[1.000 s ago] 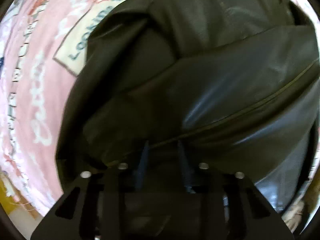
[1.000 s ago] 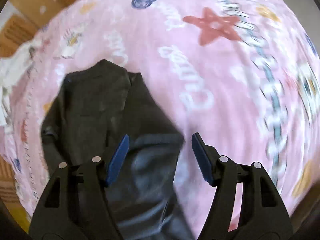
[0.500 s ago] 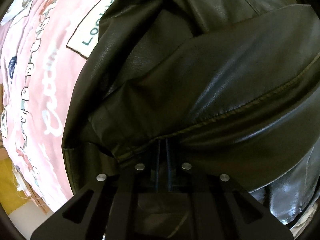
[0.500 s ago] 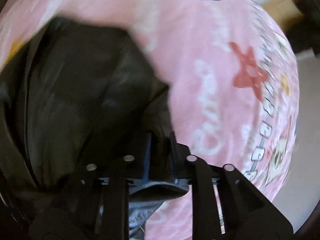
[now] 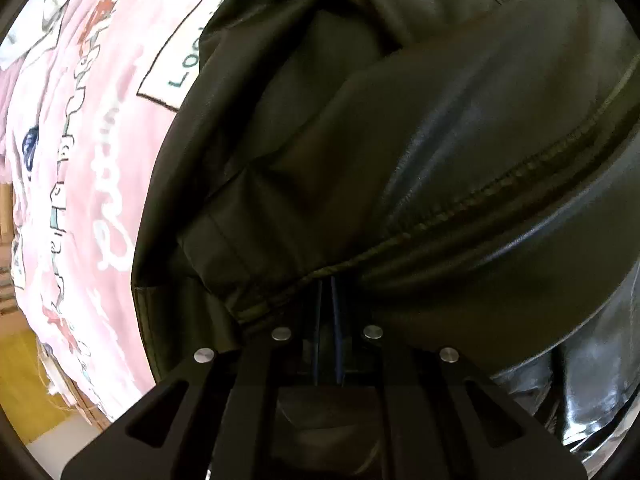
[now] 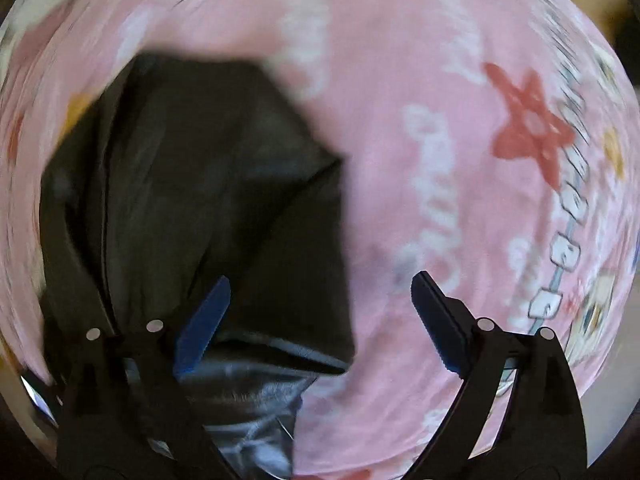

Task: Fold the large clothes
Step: 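Fold the jacket side inward with the left tool and release the right tool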

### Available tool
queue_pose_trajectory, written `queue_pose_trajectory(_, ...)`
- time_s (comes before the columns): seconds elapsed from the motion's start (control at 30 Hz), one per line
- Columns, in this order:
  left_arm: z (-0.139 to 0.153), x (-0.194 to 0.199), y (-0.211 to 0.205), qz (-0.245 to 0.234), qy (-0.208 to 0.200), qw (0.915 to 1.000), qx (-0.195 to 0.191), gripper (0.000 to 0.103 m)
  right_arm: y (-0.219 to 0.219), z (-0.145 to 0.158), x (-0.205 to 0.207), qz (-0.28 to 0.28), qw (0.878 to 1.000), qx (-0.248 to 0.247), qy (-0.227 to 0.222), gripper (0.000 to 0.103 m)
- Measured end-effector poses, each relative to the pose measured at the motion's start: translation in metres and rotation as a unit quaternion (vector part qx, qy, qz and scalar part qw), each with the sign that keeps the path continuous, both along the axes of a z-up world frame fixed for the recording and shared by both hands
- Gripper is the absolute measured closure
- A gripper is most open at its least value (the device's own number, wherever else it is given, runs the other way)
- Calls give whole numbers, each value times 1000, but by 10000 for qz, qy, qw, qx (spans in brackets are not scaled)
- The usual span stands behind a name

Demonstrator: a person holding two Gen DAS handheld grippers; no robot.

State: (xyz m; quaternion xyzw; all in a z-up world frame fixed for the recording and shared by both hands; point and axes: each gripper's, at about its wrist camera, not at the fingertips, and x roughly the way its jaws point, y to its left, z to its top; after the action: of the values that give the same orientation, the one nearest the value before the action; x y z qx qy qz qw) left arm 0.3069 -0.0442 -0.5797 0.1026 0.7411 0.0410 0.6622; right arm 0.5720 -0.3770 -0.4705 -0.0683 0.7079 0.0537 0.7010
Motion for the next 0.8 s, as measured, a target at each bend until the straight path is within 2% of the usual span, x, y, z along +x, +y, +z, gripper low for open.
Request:
queue_pose_trajectory(0.07,0,-1,-4,-103,-5,9999,23,97,5,-9,-7,-96,9998,114,128,13)
queue_pose_trajectory(0.13,-2,-5,-6,-124,9,9999,-19,97,12,-21,-9,-67,9993,-343,151,13)
queue_pose_trajectory(0.2,-2,-6,-7,-94,11,9999,-77,97,16,-33,-8,-70,9994,-271,199,16)
queue_pose_trajectory(0.23,-2,-6,-7,-101,6,9999,-83,97,17,-37,-9,-114,9997,-160,154,45)
queue_pose_trajectory(0.27,-2,-8,-7,-113,-5,9999,-76,97,19,-42,-9,-162,9996,-12,214,53)
queue_pose_trajectory(0.37,-2,-12,-4,-115,-37,9999,-48,97,23,-48,-12,-74,9993,-356,119,66)
queue_pose_trajectory(0.4,-2,-14,-2,-100,-37,9999,-59,97,22,-44,-14,-127,9985,-524,-15,68)
queue_pose_trajectory(0.53,3,-11,3,39,9,9998,-198,97,-1,-27,-21,-845,9939,-604,-370,74)
queue_pose_trajectory(0.57,2,-10,2,54,17,9997,-225,97,-12,-29,-21,-1114,9910,-663,-343,75)
queue_pose_trajectory(0.67,2,-12,-2,-47,-27,9998,-204,97,-34,-39,-14,-1940,9796,-416,-318,74)
queue_pose_trajectory(0.8,5,-25,-12,-326,-110,9993,-148,97,-39,-54,-1,-2601,9635,-446,-446,74)
